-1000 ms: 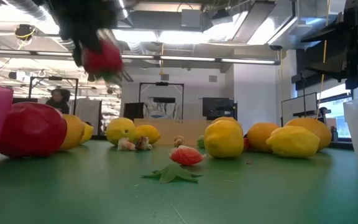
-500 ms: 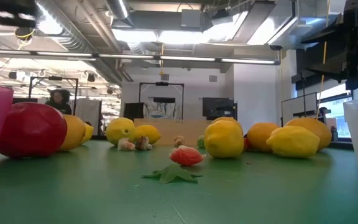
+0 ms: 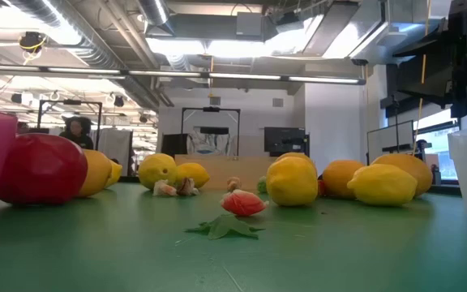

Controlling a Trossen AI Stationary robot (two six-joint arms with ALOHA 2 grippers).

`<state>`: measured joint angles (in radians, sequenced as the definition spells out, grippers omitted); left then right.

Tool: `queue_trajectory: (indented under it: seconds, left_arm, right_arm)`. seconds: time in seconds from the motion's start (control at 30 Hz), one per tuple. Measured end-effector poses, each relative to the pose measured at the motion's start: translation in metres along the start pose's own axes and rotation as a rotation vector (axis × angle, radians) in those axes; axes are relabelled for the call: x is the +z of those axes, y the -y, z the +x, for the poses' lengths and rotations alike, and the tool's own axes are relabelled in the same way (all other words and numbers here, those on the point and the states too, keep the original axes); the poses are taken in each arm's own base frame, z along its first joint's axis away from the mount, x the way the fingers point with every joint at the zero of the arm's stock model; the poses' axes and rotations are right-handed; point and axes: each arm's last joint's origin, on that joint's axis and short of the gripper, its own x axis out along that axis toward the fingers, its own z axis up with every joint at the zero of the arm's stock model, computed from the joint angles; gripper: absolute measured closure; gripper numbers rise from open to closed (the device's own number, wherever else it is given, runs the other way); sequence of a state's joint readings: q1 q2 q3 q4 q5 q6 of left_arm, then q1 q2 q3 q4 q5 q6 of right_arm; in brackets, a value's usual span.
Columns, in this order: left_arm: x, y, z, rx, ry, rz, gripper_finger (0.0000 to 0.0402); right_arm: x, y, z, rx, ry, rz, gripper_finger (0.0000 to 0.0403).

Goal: Sort produce into baskets
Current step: Put the tomato into the red bin

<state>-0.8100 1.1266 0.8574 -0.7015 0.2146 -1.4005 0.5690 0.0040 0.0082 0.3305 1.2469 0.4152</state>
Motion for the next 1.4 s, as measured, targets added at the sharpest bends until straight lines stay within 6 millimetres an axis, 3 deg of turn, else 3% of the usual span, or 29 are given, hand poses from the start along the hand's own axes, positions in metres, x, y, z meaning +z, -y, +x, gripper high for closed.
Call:
queue_trajectory:
  seconds: [0.27,0.6,0.93,1.2,1.4]
  left_arm:
    - [-0.028,0.007,0.035,0.079,-0.120,0.032,0.0100]
    - [-0.056,0.003,0.055,0.190,-0.185,0.036,0.0099]
    - [-0.058,-0.001,0.066,0.253,-0.159,0.048,0.0098]
    - [-0.058,-0.005,0.065,0.298,-0.188,0.018,0.0048]
    - [-0.059,-0.003,0.065,0.275,-0.219,0.011,0.0039]
  right_arm:
    - [0.000,0.000,0.000,-0.016,0.008,0.002,0.0066]
    - [0.000,0.000,0.000,-0.016,0.008,0.007,0.0066]
    - [0.000,0.000,0.000,-0.016,0.008,0.009,0.0066]
    - [0.000,0.000,0.000,-0.008,0.003,0.004,0.0066]
    - [0.000,0.000,0.000,-0.007,0.002,0.003,0.0066]
